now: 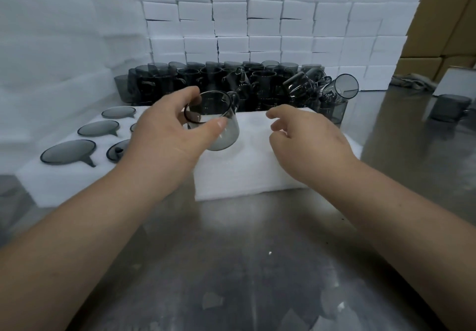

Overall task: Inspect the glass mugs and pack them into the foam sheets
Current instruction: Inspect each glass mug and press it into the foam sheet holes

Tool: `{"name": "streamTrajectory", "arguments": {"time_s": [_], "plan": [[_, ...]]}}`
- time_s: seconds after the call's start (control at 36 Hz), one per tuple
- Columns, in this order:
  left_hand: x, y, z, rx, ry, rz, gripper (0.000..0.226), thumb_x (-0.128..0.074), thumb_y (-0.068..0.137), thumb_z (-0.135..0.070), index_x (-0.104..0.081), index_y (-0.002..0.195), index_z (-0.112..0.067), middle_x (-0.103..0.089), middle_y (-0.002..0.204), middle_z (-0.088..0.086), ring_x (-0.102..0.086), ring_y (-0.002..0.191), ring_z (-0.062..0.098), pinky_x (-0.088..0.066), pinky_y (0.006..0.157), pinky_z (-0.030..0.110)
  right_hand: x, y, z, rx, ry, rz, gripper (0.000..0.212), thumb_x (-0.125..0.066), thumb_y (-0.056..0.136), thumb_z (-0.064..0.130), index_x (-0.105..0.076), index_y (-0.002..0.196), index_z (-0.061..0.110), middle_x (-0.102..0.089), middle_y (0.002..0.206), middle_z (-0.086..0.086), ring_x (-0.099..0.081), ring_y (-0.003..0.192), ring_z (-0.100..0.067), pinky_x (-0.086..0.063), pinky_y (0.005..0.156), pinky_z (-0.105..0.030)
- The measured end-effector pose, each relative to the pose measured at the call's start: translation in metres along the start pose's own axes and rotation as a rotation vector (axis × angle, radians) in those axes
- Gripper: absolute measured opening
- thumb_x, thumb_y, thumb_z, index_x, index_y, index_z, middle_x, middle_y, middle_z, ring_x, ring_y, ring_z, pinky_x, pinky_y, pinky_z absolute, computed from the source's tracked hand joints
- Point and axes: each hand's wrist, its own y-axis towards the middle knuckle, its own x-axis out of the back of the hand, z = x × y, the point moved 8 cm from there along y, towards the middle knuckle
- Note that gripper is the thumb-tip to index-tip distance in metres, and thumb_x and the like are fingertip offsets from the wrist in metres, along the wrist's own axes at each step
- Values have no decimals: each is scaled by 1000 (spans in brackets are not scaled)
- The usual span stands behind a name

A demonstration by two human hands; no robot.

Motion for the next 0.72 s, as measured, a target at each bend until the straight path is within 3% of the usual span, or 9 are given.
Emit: {"name": "streamTrajectory", "arguments": {"time_s": [0.06, 0.14, 0.25, 0.33, 0.44, 0.58, 0.72], "plan": [[-2, 0, 0, -7, 38, 10, 30, -68, 77, -36, -46, 76, -55, -58, 89, -21, -54, 81, -7, -33, 64, -4, -2, 0, 1, 8, -25, -1, 44, -40, 89, 20, -44, 132, 30, -58, 123, 8, -50, 112, -16, -33, 76, -25], [0, 0, 2, -5, 32, -23, 29, -68, 76, -38, -51, 95, -52, -55, 89, -30, -50, 81, -20, -34, 67, -3, -2, 1, 1, 16, -51, -4, 44, -41, 88, 22, -45, 131, 31, -59, 121, 8, -50, 110, -16, -32, 74, -26], [17, 3, 7, 1, -18, -207, 42, -67, 79, -40, -56, 118, -29, -61, 103, -21, -57, 95, -7, -43, 84, 15, -3, 1, 2, 35, -75, -7, 43, -41, 88, 22, -47, 130, 30, -56, 124, 10, -48, 111, -14, -30, 74, -25], [31, 6, 12, 32, -64, -316, 41, -66, 78, -43, -52, 114, -29, -59, 101, -20, -56, 89, -11, -46, 80, 16, -3, 2, 2, 46, -76, -8, 43, -41, 88, 23, -47, 130, 29, -54, 126, 10, -48, 112, -14, -30, 75, -25], [32, 9, 21, 98, -116, -315, 30, -65, 78, -45, -51, 102, -34, -60, 99, -20, -56, 83, -10, -45, 74, 28, -4, 2, 1, 49, -71, -9, 43, -42, 88, 23, -47, 130, 30, -53, 128, 10, -48, 113, -14, -30, 77, -25], [28, 10, 21, 94, -94, -294, 29, -65, 80, -39, -48, 103, -32, -57, 98, -21, -53, 89, -10, -39, 77, 14, -3, 3, 1, 52, -65, -18, 43, -42, 88, 23, -48, 130, 30, -54, 128, 9, -48, 112, -14, -31, 77, -25], [25, 8, 21, 107, -102, -267, 32, -65, 77, -43, -48, 103, -35, -58, 103, -20, -53, 88, -10, -37, 71, 12, -3, 2, 1, 50, -59, -18, 43, -42, 87, 22, -49, 129, 30, -54, 127, 9, -49, 112, -15, -32, 76, -25]]}}
